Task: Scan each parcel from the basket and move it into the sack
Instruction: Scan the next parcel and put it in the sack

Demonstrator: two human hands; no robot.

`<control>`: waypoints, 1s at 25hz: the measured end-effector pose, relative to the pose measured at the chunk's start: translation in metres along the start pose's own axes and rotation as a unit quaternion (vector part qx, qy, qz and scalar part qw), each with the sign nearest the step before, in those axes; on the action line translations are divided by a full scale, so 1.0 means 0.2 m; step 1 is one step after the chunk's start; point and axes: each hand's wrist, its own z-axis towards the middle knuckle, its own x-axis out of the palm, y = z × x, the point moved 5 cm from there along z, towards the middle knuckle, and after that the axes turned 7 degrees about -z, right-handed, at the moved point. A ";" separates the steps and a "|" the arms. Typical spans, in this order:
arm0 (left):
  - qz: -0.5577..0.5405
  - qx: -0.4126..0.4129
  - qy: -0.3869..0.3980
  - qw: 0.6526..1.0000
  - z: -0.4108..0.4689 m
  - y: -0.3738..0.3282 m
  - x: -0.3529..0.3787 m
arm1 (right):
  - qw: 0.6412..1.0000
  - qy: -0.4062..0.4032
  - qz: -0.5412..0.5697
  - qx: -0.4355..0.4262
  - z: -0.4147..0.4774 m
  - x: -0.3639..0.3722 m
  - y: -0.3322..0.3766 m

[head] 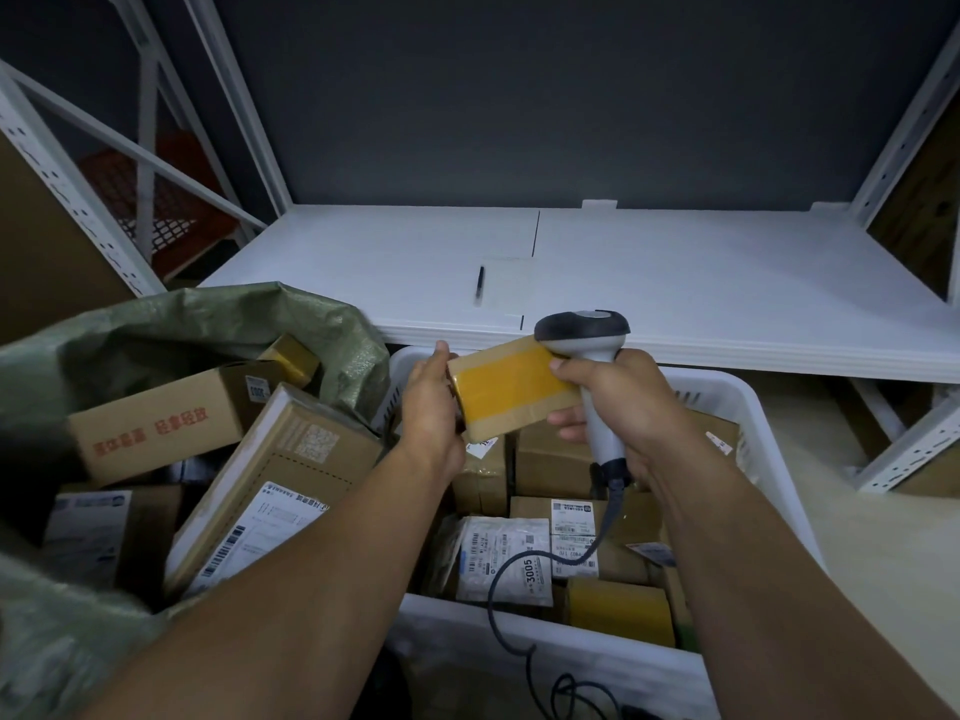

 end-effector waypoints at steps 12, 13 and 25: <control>-0.078 -0.123 0.104 0.984 -0.08 0.02 0.06 | 0.995 -0.032 0.091 -0.032 -0.03 -0.07 0.05; -0.071 -0.128 0.116 0.982 -0.08 0.01 0.06 | 0.994 -0.034 0.099 -0.030 -0.03 -0.07 0.04; -0.029 -0.064 0.183 0.981 0.00 0.03 0.04 | 0.993 -0.035 0.101 -0.047 -0.02 -0.06 0.07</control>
